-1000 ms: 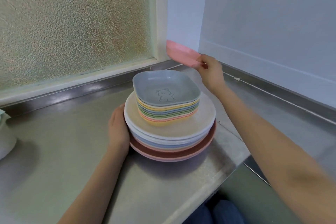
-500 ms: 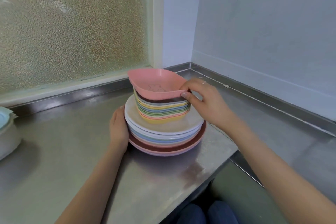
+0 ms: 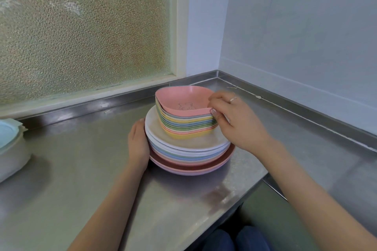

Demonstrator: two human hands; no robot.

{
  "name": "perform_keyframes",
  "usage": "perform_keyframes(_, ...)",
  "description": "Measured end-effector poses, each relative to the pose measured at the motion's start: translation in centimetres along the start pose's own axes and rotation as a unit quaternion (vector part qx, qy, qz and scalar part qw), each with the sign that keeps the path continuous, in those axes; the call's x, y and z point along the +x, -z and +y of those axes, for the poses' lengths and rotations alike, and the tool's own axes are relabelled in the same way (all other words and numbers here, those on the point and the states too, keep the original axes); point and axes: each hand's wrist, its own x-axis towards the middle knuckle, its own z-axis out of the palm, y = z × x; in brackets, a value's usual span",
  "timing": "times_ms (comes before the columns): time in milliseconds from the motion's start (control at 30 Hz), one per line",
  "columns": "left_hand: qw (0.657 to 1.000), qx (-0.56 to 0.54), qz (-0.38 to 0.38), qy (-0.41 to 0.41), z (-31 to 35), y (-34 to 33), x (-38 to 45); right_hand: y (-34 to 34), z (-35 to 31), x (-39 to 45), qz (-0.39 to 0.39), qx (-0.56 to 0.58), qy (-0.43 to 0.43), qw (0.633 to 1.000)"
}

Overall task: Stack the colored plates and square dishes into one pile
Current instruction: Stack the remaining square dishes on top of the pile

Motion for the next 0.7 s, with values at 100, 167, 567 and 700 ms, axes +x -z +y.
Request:
perform_keyframes(100, 1.000, 0.001, 0.008, 0.012, 0.0, 0.0, 0.0, -0.1, 0.3, -0.1, -0.046, 0.041, 0.005, 0.998)
perform_keyframes(167, 1.000, 0.007, 0.011, 0.010, 0.1, -0.1, 0.0, -0.1, 0.4, 0.0, -0.067, 0.059, 0.002, 0.996)
perform_keyframes(567, 1.000, -0.021, -0.007, 0.023, 0.3, 0.0, -0.4, -1.3, 0.9, 0.2, -0.013, 0.016, 0.004, 1.000)
perform_keyframes(700, 0.999, -0.025, -0.011, 0.023, 0.4, 0.0, -0.4, -1.4, 0.9, 0.2, 0.010, 0.009, 0.025, 1.000)
